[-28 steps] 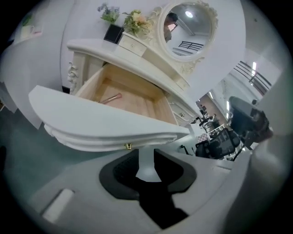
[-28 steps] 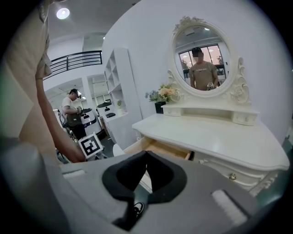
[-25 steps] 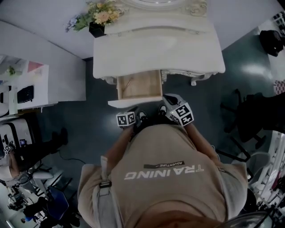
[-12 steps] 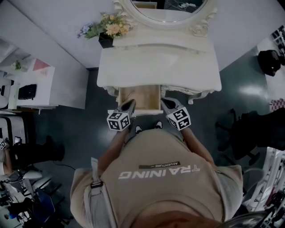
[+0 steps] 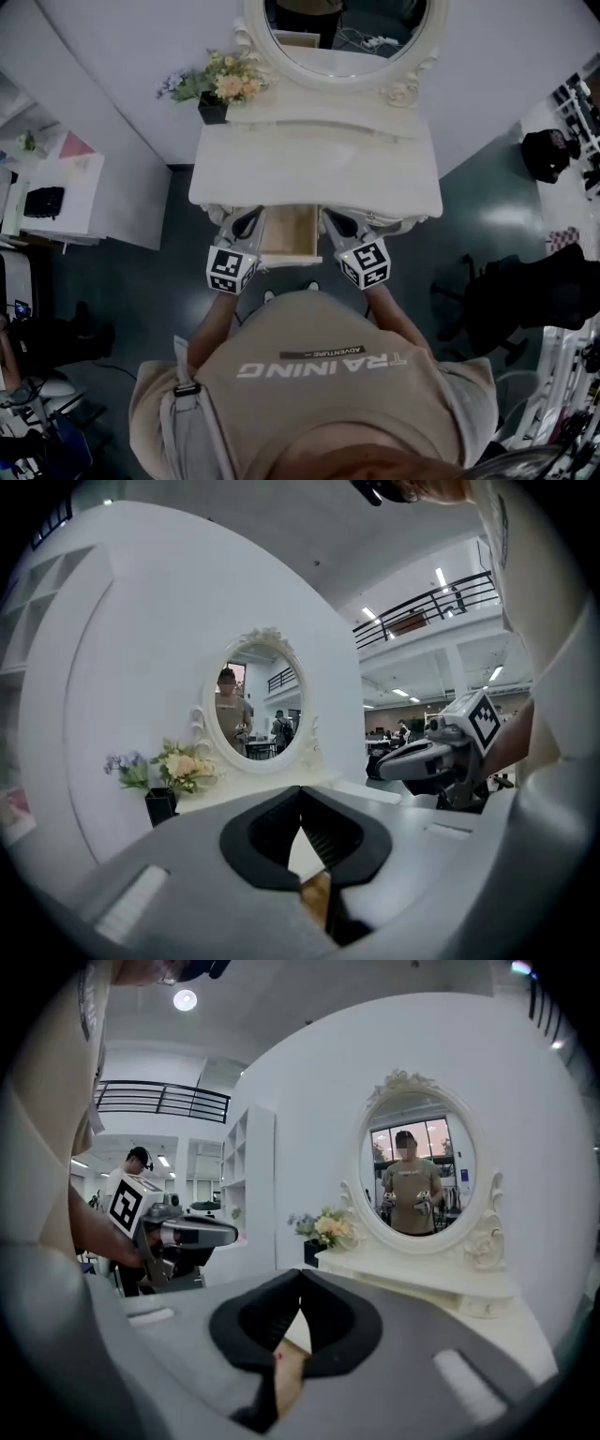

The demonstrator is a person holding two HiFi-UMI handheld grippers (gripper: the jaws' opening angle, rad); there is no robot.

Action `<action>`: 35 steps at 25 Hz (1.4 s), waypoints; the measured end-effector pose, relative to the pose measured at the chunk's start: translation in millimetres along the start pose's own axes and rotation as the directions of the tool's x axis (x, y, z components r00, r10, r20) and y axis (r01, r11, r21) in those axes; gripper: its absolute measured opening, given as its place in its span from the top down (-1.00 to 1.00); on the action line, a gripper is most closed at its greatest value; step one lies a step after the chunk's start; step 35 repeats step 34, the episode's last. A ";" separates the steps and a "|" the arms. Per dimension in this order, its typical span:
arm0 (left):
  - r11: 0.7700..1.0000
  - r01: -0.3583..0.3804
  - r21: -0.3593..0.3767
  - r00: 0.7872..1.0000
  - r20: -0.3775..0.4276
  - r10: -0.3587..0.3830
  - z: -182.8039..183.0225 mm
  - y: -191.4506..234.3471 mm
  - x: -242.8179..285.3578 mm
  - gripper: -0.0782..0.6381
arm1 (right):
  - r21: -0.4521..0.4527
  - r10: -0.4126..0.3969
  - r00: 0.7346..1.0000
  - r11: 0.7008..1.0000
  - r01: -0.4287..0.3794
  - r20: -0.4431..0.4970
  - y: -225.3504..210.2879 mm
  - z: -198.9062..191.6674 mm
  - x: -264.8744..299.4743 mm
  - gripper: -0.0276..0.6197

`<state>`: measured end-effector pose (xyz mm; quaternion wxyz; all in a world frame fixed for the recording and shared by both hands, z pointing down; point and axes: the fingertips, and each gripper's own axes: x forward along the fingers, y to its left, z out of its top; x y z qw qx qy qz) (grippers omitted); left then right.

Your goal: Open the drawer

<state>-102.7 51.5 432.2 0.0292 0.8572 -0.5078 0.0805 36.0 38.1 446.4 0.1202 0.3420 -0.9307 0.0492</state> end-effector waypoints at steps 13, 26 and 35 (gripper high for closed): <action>1.000 0.021 0.019 1.000 0.010 -0.021 2.9 5.1 -12.2 0.76 | 0.006 -0.067 0.997 0.998 0.067 0.031 2.4 13.7 -16.1 0.91; 0.995 0.102 0.001 0.995 -0.011 -0.102 -5.0 28.4 10.6 0.76 | 0.041 -0.095 0.995 0.995 0.094 0.026 4.2 8.5 16.8 0.91; 0.992 0.117 -0.038 0.993 -0.020 -0.118 -14.8 20.0 12.4 0.76 | 0.019 -0.097 0.995 0.995 0.096 0.028 9.1 9.1 10.8 0.91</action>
